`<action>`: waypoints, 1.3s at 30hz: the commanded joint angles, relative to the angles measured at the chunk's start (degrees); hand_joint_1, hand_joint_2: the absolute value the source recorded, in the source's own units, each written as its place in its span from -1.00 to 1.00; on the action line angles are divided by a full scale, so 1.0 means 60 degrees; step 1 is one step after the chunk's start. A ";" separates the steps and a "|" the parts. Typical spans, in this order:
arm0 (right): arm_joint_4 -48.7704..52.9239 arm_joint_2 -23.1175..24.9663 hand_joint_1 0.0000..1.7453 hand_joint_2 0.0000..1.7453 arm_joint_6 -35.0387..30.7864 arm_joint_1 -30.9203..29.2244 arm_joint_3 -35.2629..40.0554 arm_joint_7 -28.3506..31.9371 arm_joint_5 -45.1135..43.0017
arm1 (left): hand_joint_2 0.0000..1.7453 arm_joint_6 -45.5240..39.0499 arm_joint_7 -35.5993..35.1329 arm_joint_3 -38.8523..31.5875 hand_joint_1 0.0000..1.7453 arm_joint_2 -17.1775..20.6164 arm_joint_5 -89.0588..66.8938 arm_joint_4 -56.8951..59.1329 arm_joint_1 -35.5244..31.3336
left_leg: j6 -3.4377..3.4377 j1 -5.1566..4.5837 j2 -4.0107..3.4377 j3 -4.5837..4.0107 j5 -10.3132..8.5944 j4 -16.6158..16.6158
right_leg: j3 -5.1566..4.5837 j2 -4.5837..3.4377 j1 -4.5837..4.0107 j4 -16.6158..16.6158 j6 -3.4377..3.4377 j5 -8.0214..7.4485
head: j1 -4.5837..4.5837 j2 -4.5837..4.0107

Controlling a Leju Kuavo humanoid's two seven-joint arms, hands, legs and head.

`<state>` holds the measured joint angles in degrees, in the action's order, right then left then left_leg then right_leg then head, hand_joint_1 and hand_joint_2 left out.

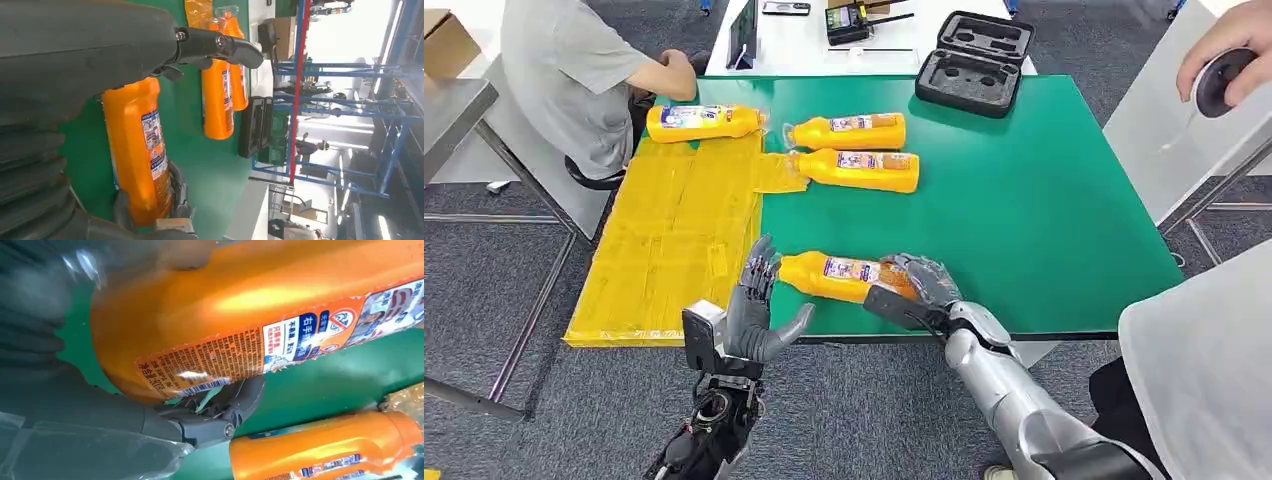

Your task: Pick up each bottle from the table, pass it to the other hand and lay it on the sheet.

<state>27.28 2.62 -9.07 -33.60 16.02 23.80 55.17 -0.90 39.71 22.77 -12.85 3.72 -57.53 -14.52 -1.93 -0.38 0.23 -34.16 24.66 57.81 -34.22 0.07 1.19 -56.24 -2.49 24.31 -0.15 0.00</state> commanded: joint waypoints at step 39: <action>0.2793 0.0311 1.00 1.00 -0.0652 0.1307 -0.0343 0.2700 -0.6336 | 1.00 -0.1042 0.0023 -0.1202 -1.00 -0.0367 0.1415 0.0127 0.0043 | 0.0017 0.0005 -0.0004 0.0030 0.0009 -0.0005 | 0.0031 -0.0005 -0.0006 0.0005 0.0016 0.0007 | -0.0007 0.0000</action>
<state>35.13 4.94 -14.25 -26.73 7.19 40.00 24.34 -14.65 40.17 17.94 -14.56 5.03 -68.74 -10.95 -1.93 -0.38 0.27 -34.12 24.67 57.81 -34.14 0.09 1.19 -56.24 -2.49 24.32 -0.20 0.00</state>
